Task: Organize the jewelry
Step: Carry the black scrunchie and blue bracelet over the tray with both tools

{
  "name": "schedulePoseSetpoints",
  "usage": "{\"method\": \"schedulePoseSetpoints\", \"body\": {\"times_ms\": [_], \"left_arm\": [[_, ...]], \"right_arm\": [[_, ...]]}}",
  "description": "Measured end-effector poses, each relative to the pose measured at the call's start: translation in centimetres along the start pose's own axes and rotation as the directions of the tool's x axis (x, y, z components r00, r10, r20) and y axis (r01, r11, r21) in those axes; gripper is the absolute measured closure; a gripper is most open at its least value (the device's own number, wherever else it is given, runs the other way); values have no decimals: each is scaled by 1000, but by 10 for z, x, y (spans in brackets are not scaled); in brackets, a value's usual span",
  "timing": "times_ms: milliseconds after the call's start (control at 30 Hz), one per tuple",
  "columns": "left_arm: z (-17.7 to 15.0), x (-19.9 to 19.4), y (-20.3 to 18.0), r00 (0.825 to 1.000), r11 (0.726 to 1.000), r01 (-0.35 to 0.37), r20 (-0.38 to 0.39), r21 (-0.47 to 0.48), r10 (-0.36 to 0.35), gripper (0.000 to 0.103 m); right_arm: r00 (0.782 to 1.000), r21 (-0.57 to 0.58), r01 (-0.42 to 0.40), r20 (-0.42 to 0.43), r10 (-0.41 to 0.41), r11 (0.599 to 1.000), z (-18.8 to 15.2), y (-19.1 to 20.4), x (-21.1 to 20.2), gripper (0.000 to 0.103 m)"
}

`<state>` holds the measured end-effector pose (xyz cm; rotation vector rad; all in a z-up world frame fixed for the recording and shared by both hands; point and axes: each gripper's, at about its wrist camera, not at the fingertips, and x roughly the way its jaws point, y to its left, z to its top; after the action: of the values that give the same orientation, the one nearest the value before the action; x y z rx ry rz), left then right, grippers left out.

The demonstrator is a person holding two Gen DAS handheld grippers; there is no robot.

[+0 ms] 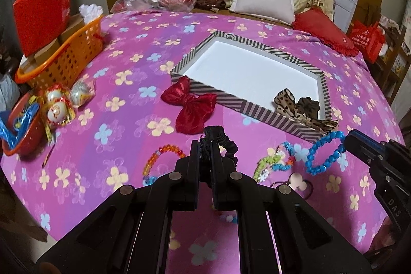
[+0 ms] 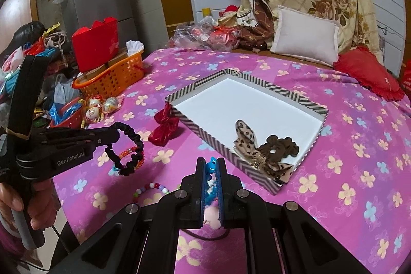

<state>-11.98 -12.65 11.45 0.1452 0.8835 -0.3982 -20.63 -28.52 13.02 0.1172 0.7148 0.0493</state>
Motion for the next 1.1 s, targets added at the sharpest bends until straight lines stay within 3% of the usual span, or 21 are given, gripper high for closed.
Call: {"method": "schedulePoseSetpoints", "body": {"times_ms": [1100], "left_arm": [[46, 29, -27, 999, 998, -50, 7, 37, 50, 97]], "right_arm": [[1000, 6, 23, -13, -23, 1000, 37, -27, 23, 96]]}}
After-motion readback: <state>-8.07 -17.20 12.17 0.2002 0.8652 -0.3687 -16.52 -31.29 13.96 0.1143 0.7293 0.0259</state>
